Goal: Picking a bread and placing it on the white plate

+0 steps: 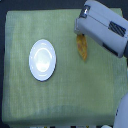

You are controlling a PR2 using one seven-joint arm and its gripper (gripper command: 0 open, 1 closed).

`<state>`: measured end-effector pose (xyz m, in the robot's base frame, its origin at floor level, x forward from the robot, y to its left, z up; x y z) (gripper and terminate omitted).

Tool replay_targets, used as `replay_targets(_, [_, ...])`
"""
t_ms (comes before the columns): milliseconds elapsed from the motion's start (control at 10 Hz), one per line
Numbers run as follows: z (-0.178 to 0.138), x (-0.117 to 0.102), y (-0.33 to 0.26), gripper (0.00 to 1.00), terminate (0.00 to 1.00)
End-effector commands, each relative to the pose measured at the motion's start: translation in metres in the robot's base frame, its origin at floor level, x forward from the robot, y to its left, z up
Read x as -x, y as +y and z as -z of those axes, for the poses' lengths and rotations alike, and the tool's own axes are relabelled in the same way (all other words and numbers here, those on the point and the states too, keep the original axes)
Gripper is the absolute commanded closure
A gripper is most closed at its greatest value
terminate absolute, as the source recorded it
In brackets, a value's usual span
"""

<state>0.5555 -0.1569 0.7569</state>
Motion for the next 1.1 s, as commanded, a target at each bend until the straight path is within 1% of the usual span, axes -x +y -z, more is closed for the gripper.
replay_targets(0, [-0.084,0.011,0.029,1.00,0.00])
replay_targets(100, [-0.092,0.011,0.038,1.00,0.00])
replay_targets(200, [-0.105,0.013,0.059,1.00,0.00])
replay_targets(300, [-0.111,0.018,0.094,1.00,0.00])
replay_targets(400, [-0.111,0.018,0.113,1.00,0.00])
replay_targets(500, [-0.112,0.020,0.173,1.00,0.00])
replay_targets(600, [-0.111,0.026,0.195,1.00,0.00])
replay_targets(700, [-0.110,0.032,0.218,1.00,0.00])
replay_targets(800, [-0.104,0.046,0.250,1.00,0.00])
replay_targets(1000, [-0.094,0.059,0.278,1.00,0.00])
